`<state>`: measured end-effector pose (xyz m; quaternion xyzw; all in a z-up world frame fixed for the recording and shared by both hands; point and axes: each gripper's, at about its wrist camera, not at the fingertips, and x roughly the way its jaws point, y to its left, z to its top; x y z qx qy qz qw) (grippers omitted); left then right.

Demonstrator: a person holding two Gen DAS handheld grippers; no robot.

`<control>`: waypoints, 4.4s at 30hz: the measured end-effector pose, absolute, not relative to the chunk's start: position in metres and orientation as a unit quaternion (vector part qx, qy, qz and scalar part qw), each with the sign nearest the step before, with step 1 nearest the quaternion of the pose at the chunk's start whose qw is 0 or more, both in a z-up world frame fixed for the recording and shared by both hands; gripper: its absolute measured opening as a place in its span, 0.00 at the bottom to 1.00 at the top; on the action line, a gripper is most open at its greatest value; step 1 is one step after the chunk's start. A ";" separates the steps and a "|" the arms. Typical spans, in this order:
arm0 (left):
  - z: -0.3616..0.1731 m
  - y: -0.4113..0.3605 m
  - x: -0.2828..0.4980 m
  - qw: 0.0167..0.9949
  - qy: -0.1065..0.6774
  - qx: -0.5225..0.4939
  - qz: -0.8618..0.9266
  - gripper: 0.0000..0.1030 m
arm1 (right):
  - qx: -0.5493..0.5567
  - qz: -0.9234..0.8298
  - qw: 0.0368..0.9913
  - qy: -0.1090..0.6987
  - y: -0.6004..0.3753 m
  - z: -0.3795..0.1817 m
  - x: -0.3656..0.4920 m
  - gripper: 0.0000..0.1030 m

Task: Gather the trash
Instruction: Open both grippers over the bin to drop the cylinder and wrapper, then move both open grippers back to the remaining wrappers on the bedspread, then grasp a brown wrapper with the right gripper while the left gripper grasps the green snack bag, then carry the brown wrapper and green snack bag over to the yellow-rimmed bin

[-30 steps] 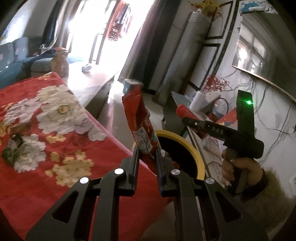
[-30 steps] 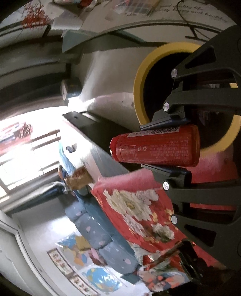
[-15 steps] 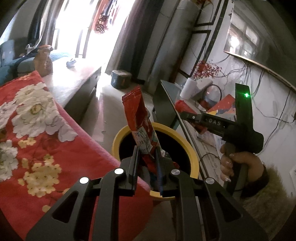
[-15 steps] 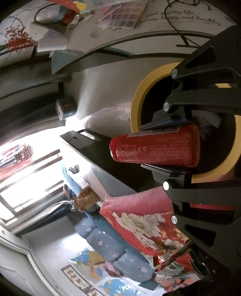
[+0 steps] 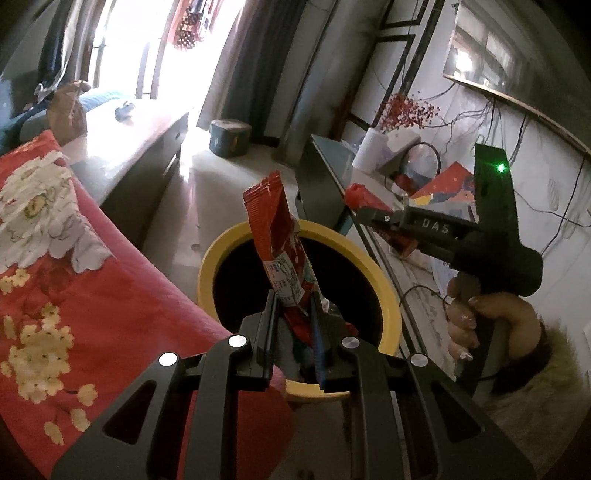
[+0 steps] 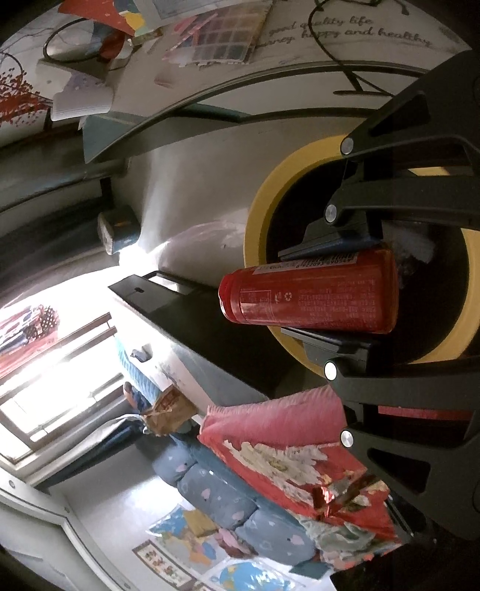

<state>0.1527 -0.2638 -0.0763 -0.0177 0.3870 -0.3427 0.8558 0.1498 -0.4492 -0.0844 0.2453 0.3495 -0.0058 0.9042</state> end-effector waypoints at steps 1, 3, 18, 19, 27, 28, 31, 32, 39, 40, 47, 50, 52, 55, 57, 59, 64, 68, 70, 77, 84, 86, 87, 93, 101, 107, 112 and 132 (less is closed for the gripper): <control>-0.079 -0.266 0.154 0.854 0.389 -0.018 -0.345 0.16 | 0.246 -0.006 0.904 0.351 -0.450 -0.085 0.150 0.26; -0.084 -0.271 0.156 0.851 0.393 -0.015 -0.349 0.16 | 0.250 -0.005 0.902 0.352 -0.451 -0.087 0.150 0.27; -0.083 -0.239 0.158 0.881 0.363 -0.028 -0.301 0.94 | 0.277 -0.019 0.901 0.334 -0.450 -0.084 0.144 0.67; -0.081 -0.234 0.157 0.885 0.360 -0.031 -0.293 0.94 | 0.274 -0.014 0.903 0.331 -0.446 -0.082 0.144 0.67; -0.061 -0.175 0.152 0.916 0.330 -0.057 -0.222 0.94 | 0.233 0.054 0.914 0.327 -0.397 -0.062 0.147 0.70; -0.059 -0.167 0.151 0.919 0.327 -0.060 -0.212 0.94 | 0.227 0.062 0.916 0.326 -0.391 -0.059 0.147 0.70; -0.052 -0.143 0.147 0.927 0.317 -0.069 -0.191 0.94 | 0.211 0.088 0.918 0.323 -0.373 -0.049 0.147 0.71; -0.050 -0.136 0.145 0.929 0.313 -0.074 -0.184 0.94 | 0.206 0.096 0.919 0.323 -0.367 -0.047 0.147 0.71; -0.041 -0.096 0.137 0.941 0.296 -0.088 -0.140 0.94 | 0.155 0.156 0.919 0.327 -0.319 -0.031 0.152 0.72; -0.041 -0.091 0.136 0.942 0.295 -0.090 -0.134 0.94 | 0.147 0.166 0.918 0.329 -0.311 -0.029 0.153 0.72; -0.041 -0.050 0.131 0.946 0.290 -0.112 -0.094 0.94 | 0.106 0.213 0.913 0.332 -0.266 -0.017 0.160 0.72; -0.042 -0.027 0.131 0.947 0.287 -0.124 -0.073 0.94 | 0.092 0.232 0.910 0.331 -0.247 -0.012 0.166 0.72; -0.043 -0.015 0.132 0.947 0.287 -0.131 -0.061 0.94 | 0.084 0.247 0.907 0.331 -0.234 -0.011 0.171 0.72; -0.045 0.006 0.133 0.946 0.288 -0.141 -0.042 0.94 | 0.067 0.266 0.901 0.335 -0.212 -0.012 0.182 0.72; -0.047 0.020 0.135 0.944 0.293 -0.147 -0.030 0.94 | 0.056 0.275 0.898 0.339 -0.198 -0.015 0.189 0.72; -0.051 0.033 0.137 0.942 0.297 -0.154 -0.019 0.93 | 0.048 0.288 0.893 0.343 -0.182 -0.017 0.199 0.72; -0.060 0.062 0.147 0.935 0.313 -0.166 -0.008 0.93 | 0.025 0.309 0.881 0.358 -0.145 -0.025 0.226 0.72; -0.074 0.079 0.161 0.920 0.336 -0.199 -0.027 0.88 | 0.015 0.323 0.870 0.372 -0.118 -0.035 0.247 0.68; -0.084 0.084 0.169 0.911 0.349 -0.215 -0.043 0.80 | 0.007 0.326 0.865 0.382 -0.104 -0.040 0.259 0.67; -0.099 0.081 0.193 0.896 0.376 -0.225 -0.070 0.72 | -0.015 0.337 0.850 0.405 -0.067 -0.056 0.291 0.64; -0.103 0.074 0.203 0.895 0.395 -0.200 -0.055 0.54 | -0.033 0.342 0.836 0.428 -0.039 -0.076 0.319 0.64; -0.104 0.074 0.203 0.894 0.397 -0.200 -0.052 0.47 | -0.033 0.342 0.830 0.440 -0.034 -0.084 0.327 0.64; -0.104 0.075 0.203 0.894 0.397 -0.201 -0.050 0.45 | -0.028 0.345 0.826 0.446 -0.032 -0.088 0.331 0.63; -0.106 0.079 0.201 0.892 0.397 -0.210 -0.053 0.19 | 0.008 0.374 0.811 0.450 -0.031 -0.090 0.331 0.26; -0.095 0.069 0.187 0.904 0.374 -0.196 -0.065 0.09 | 0.023 0.378 0.825 0.419 -0.055 -0.073 0.299 0.12; -0.082 0.051 0.168 0.912 0.356 -0.184 -0.089 0.09 | 0.032 0.358 0.852 0.382 -0.091 -0.049 0.267 0.12; -0.073 0.033 0.161 0.913 0.350 -0.179 -0.111 0.09 | 0.067 0.326 0.868 0.369 -0.132 -0.036 0.249 0.12; -0.040 -0.037 0.140 0.916 0.328 -0.130 -0.193 0.09 | 0.102 0.249 0.900 0.342 -0.223 -0.022 0.198 0.11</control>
